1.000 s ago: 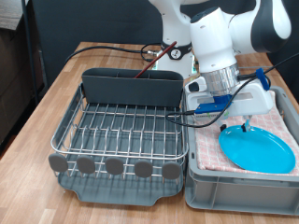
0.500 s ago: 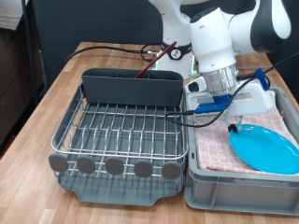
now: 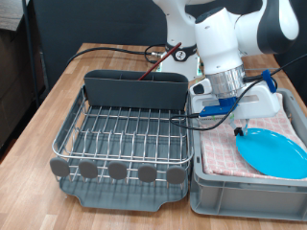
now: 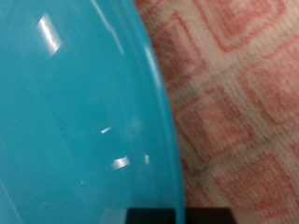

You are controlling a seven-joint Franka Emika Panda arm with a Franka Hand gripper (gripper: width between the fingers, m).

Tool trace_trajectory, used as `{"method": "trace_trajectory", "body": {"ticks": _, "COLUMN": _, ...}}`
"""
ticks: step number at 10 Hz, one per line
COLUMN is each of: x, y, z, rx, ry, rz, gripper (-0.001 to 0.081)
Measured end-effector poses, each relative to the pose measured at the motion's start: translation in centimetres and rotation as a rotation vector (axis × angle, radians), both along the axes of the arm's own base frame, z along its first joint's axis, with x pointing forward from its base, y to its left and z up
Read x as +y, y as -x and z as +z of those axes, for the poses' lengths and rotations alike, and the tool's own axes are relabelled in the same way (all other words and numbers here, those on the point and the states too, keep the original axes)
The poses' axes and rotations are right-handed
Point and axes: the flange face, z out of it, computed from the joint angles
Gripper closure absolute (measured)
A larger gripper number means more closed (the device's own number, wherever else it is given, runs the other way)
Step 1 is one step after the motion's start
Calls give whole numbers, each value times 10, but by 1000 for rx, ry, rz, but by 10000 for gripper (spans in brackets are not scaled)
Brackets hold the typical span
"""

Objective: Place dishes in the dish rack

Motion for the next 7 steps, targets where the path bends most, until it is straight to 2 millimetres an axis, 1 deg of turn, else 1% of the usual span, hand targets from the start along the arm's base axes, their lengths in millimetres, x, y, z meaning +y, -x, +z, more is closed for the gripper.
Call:
{"method": "trace_trajectory", "body": {"ticks": 3, "x": -2, "y": -5, "z": 4, "rx": 16, "ry": 28, "rz": -12, "gripper": 788}}
{"method": "trace_trajectory", "body": {"ticks": 7, "x": -6, "y": -15, "z": 20, "rx": 52, "ry": 97, "rz": -29, "gripper": 788}}
